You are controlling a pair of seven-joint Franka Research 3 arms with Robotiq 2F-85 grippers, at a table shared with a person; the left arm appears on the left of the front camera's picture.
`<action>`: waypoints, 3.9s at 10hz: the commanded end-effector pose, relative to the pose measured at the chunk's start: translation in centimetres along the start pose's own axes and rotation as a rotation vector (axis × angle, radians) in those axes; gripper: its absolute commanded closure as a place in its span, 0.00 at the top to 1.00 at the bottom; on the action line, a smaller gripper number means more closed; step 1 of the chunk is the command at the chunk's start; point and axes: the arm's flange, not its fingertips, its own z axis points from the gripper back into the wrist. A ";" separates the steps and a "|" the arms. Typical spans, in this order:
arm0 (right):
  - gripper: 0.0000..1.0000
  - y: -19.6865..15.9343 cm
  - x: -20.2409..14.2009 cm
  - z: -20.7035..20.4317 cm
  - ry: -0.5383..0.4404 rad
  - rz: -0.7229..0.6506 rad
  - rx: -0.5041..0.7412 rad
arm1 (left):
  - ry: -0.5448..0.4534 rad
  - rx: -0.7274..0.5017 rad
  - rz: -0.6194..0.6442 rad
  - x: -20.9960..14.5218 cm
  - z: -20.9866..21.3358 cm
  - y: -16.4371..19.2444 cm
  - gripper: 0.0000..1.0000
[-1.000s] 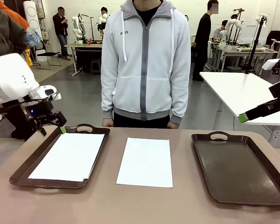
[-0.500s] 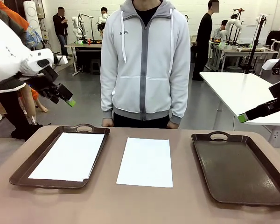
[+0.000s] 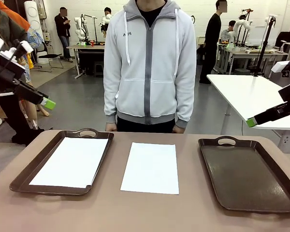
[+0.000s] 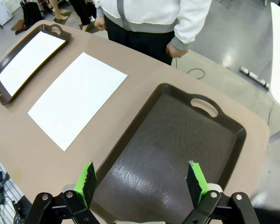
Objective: Sort the A4 documents.
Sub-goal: Receive the A4 Paper.
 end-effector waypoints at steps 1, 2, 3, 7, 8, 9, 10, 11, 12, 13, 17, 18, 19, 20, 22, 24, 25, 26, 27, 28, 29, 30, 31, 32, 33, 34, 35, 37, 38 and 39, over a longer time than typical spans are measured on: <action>1.00 0.0 0.0 -0.1 0.000 -0.001 0.006 | 0.037 -0.011 -0.006 -0.8 -0.5 0.8 1.00; 1.00 0.0 0.0 -0.1 0.000 -0.001 0.006 | 0.037 -0.009 -0.002 -0.8 -0.6 0.7 1.00; 1.00 0.0 0.0 -0.1 0.000 -0.001 0.006 | 0.033 -0.013 -0.001 -0.7 -0.6 0.6 1.00; 1.00 0.0 0.0 -0.1 0.000 -0.001 0.006 | 0.028 -0.019 0.004 -0.8 -0.5 0.6 1.00; 1.00 0.0 0.0 -0.1 0.000 -0.001 0.006 | 0.019 -0.011 0.042 -0.8 -0.5 0.9 1.00; 1.00 0.0 0.0 -0.1 0.000 -0.001 0.006 | 0.030 -0.015 0.011 -0.7 -0.6 0.4 1.00; 1.00 0.0 0.0 -0.1 0.000 -0.001 0.006 | 0.030 -0.015 0.011 -0.7 -0.6 0.4 1.00; 1.00 0.0 0.0 -0.1 0.000 -0.001 0.006 | 0.030 -0.015 0.011 -0.7 -0.6 0.4 1.00; 1.00 0.0 0.0 -0.1 0.000 -0.001 0.006 | 0.030 -0.015 0.011 -0.7 -0.6 0.4 1.00; 1.00 0.0 0.0 -0.1 0.000 -0.001 0.006 | 0.030 -0.015 0.011 -0.7 -0.6 0.4 1.00; 1.00 0.0 0.0 -0.1 0.000 -0.001 0.006 | 0.030 -0.015 0.011 -0.7 -0.6 0.4 1.00; 1.00 0.0 0.0 -0.1 0.000 -0.001 0.006 | 0.030 -0.015 0.011 -0.7 -0.6 0.4 1.00; 1.00 0.0 0.0 -0.1 0.000 -0.001 0.006 | 0.030 -0.015 0.011 -0.7 -0.6 0.4 1.00; 1.00 0.0 0.0 -0.1 0.000 -0.001 0.006 | 0.030 -0.015 0.011 -0.7 -0.6 0.4 1.00; 1.00 0.0 0.0 -0.1 0.000 -0.001 0.006 | 0.030 -0.015 0.011 -0.7 -0.6 0.4 1.00; 1.00 0.0 0.0 -0.1 0.000 -0.001 0.006 | 0.030 -0.015 0.011 -0.7 -0.6 0.4 1.00; 1.00 0.0 0.0 -0.1 0.000 -0.001 0.006 | 0.030 -0.015 0.011 -0.7 -0.6 0.4 1.00; 1.00 0.0 0.0 -0.1 0.000 -0.001 0.006 | 0.030 -0.015 0.011 -0.7 -0.6 0.4 1.00; 1.00 0.0 0.0 -0.1 0.000 -0.001 0.006 | 0.030 -0.015 0.011 -0.7 -0.6 0.4 1.00; 1.00 0.0 0.0 -0.1 0.000 -0.001 0.006 | 0.030 -0.015 0.011 -0.7 -0.6 0.4 1.00; 1.00 0.0 0.0 -0.1 0.000 -0.001 0.006 | 0.030 -0.015 0.011 -0.7 -0.6 0.4 1.00; 1.00 0.0 0.0 -0.1 0.000 -0.001 0.006 | 0.030 -0.015 0.011 -0.7 -0.6 0.4 1.00; 1.00 0.0 0.0 -0.1 0.000 -0.001 0.006 | 0.030 -0.015 0.011 -0.7 -0.6 0.4 1.00; 1.00 0.0 0.0 -0.1 0.000 -0.001 0.006 | 0.030 -0.015 0.011 -0.7 -0.6 0.4 1.00; 1.00 0.0 0.0 -0.1 0.000 -0.001 0.006 | 0.030 -0.015 0.011 -0.7 -0.6 0.4 1.00; 1.00 0.0 0.0 -0.1 0.000 -0.001 0.006 | 0.030 -0.015 0.011 -0.7 -0.6 0.4 1.00; 1.00 0.0 0.0 -0.1 0.000 -0.001 0.006 | 0.030 -0.015 0.011 -0.7 -0.6 0.4 1.00; 1.00 0.0 0.0 -0.1 0.000 -0.001 0.006 | 0.030 -0.015 0.011 -0.7 -0.6 0.4 1.00; 1.00 0.0 0.0 -0.1 0.000 -0.001 0.006 | 0.030 -0.015 0.011 -0.7 -0.6 0.4 1.00; 1.00 0.0 0.0 -0.1 0.000 -0.001 0.006 | 0.030 -0.015 0.011 -0.7 -0.6 0.4 1.00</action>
